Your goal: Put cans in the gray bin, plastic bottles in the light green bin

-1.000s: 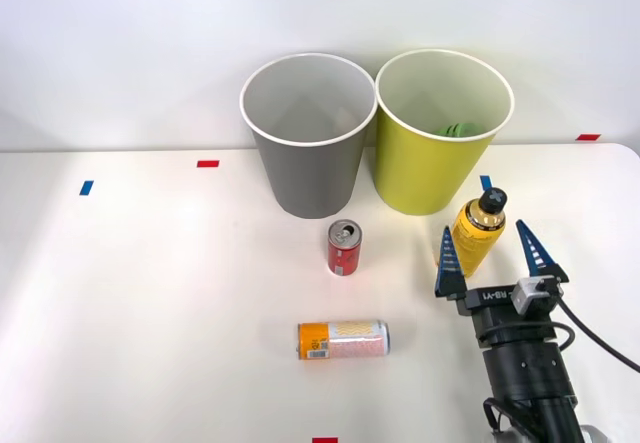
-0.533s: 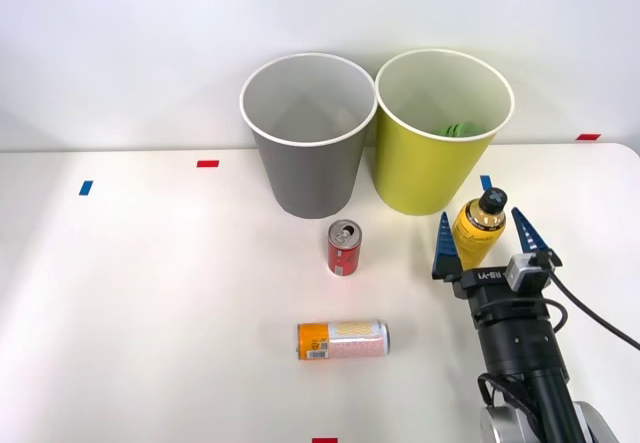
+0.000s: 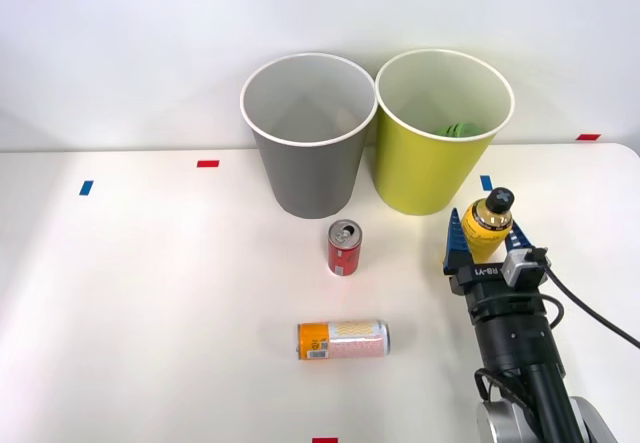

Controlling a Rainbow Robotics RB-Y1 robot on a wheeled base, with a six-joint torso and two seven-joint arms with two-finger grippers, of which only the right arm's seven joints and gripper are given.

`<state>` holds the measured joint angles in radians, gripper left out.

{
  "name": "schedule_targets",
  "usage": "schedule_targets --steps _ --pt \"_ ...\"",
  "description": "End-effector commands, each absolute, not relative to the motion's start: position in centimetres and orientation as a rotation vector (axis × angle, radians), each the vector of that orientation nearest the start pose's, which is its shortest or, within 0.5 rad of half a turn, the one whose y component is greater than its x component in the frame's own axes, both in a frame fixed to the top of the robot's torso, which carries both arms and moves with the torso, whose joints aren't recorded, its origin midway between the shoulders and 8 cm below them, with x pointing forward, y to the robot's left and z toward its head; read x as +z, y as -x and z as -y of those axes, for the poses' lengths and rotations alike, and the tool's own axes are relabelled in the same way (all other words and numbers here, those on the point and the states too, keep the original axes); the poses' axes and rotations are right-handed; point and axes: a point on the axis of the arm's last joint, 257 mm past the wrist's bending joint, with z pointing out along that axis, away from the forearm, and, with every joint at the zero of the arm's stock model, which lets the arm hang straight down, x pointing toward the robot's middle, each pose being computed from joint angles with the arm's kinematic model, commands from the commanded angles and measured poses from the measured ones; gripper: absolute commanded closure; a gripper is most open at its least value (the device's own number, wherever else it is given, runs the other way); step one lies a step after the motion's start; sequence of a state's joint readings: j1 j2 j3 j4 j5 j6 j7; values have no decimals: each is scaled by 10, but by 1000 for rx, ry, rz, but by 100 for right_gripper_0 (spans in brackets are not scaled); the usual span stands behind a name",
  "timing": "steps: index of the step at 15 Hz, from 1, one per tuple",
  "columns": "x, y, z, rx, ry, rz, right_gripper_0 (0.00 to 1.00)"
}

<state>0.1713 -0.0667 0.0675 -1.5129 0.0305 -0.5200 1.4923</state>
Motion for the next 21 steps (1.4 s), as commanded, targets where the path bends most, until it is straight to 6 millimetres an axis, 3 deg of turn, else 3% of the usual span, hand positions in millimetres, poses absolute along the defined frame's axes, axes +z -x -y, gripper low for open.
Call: schedule_targets --steps 1,6,9,13,18,21 --pt "-210 -473 223 40 36 -1277 100" --pt "-215 -462 224 49 50 -1283 100" --pt "-196 -446 203 125 76 -1289 100" --pt "-137 -421 182 208 87 -1350 100" --pt "-67 -409 163 302 77 -1349 100" --pt "-27 -409 154 381 60 -1264 100"
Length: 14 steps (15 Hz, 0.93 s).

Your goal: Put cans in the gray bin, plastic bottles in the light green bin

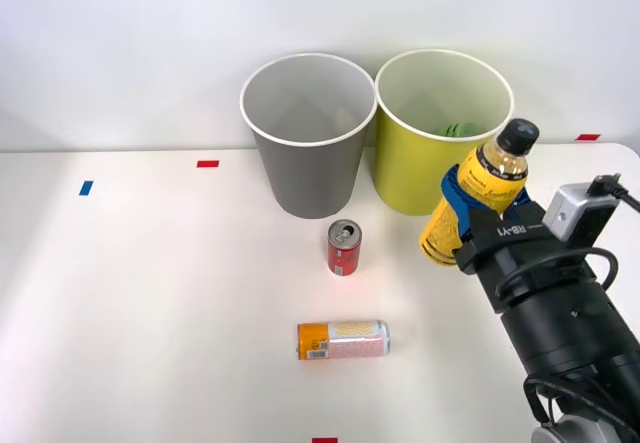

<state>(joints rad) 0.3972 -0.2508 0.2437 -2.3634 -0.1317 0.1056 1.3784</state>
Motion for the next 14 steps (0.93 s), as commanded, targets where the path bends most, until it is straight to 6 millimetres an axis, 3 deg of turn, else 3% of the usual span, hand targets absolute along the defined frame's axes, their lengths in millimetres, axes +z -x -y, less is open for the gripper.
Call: schedule_targets --steps 1,4,6,9,11,14 --pt "-13 -414 149 393 69 -1239 100" --pt "37 -439 148 383 85 -1193 100" --pt "60 -453 155 365 72 -1188 100" --pt "75 -476 159 364 56 -1183 100" --pt "82 -504 160 355 52 -1165 100" --pt "76 -550 163 324 44 -1158 100"
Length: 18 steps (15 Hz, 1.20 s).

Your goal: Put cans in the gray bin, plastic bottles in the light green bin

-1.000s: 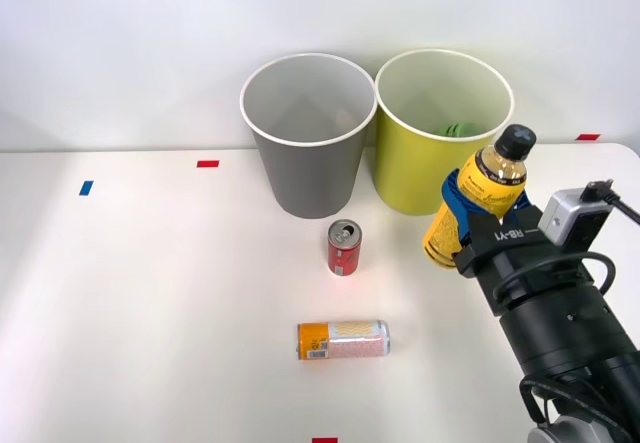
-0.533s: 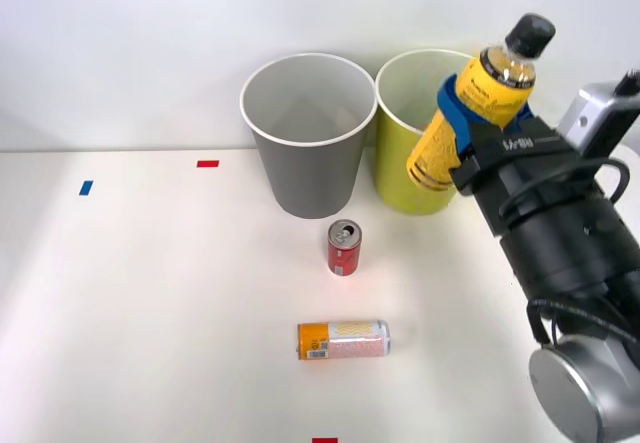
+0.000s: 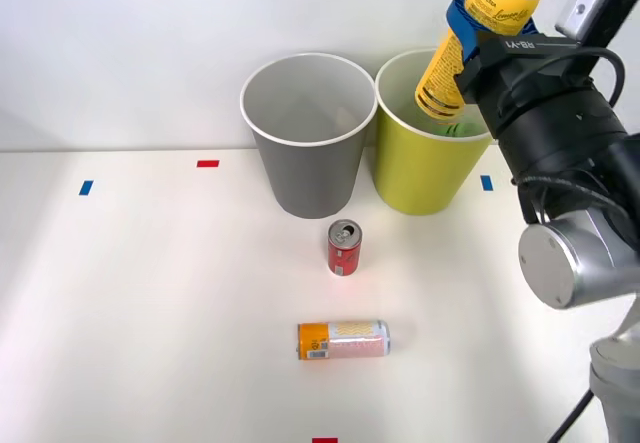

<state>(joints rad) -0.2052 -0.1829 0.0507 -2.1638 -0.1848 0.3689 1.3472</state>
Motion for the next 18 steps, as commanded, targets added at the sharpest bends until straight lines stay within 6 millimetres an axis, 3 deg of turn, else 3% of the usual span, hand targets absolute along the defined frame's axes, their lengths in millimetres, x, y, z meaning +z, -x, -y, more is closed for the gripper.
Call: schedule_targets --steps 1,3,6,10,11,12,13,18 --pt "73 -565 164 314 42 -1156 100" --pt "69 -590 163 293 41 -1170 100" --pt "65 -611 163 243 67 -1197 100" --pt "59 -620 164 213 77 -1215 97" --pt "59 -620 163 212 79 -1214 61" --pt "59 -620 163 212 79 -1214 17" --pt "58 -620 164 213 78 -1217 0" --pt "56 -619 162 220 79 -1214 0"
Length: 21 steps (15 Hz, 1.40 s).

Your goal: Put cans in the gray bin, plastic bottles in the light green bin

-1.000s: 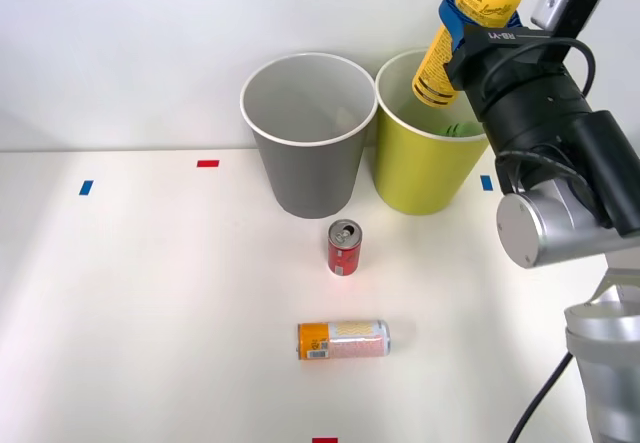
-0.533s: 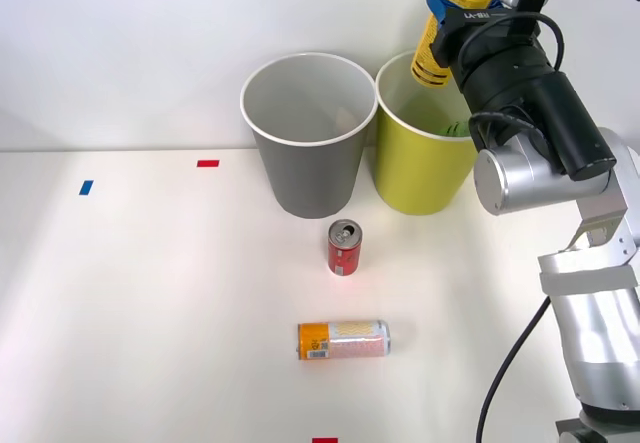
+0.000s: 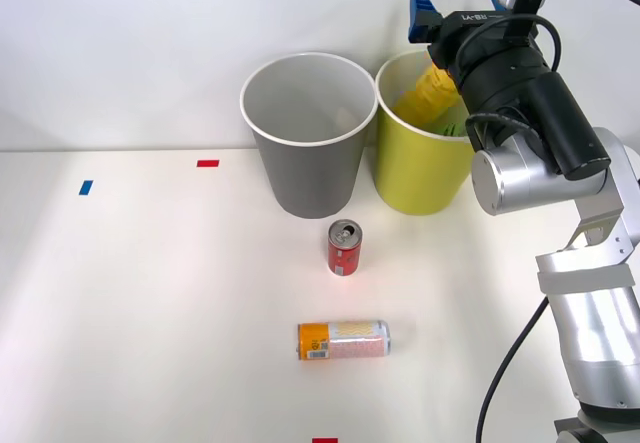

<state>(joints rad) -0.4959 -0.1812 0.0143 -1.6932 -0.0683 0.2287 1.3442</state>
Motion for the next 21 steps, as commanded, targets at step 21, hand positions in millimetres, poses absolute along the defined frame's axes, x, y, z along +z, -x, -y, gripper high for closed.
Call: schedule_targets --steps 21 --pt "-42 -379 164 305 159 -1288 0"
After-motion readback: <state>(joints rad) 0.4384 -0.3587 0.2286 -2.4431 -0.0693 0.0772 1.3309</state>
